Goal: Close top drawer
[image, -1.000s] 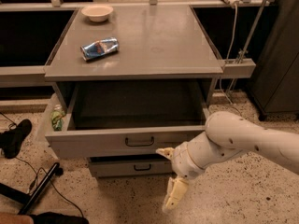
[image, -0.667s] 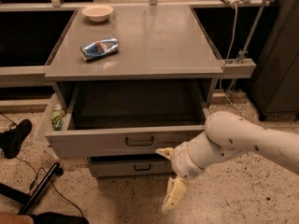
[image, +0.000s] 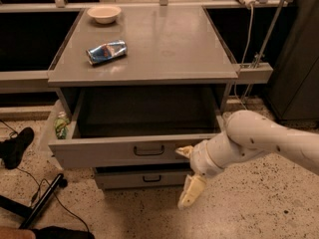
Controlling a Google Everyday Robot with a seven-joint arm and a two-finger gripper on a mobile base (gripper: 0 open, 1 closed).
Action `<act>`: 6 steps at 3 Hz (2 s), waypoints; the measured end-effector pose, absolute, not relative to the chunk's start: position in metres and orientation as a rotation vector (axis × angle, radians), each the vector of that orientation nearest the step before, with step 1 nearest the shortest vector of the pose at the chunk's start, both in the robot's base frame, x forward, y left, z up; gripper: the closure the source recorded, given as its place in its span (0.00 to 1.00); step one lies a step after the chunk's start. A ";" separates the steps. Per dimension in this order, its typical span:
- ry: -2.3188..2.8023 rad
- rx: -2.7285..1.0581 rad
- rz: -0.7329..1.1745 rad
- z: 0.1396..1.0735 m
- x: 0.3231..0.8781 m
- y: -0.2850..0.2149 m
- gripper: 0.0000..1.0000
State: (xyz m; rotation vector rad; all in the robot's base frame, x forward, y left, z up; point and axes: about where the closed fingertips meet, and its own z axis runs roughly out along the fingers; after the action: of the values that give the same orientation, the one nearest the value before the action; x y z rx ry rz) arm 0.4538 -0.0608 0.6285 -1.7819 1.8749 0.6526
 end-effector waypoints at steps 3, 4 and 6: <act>1.832 -1.718 0.616 0.635 0.532 -0.060 0.00; 1.882 -1.665 0.575 0.620 0.545 -0.077 0.00; 1.943 -1.566 0.494 0.587 0.599 -0.123 0.00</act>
Offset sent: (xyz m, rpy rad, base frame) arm 0.0933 -0.0093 0.0061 0.0688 -0.0756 -0.0676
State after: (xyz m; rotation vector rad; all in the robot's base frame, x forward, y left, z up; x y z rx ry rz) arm 0.5988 -0.1233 0.5875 -1.5659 1.9430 0.4940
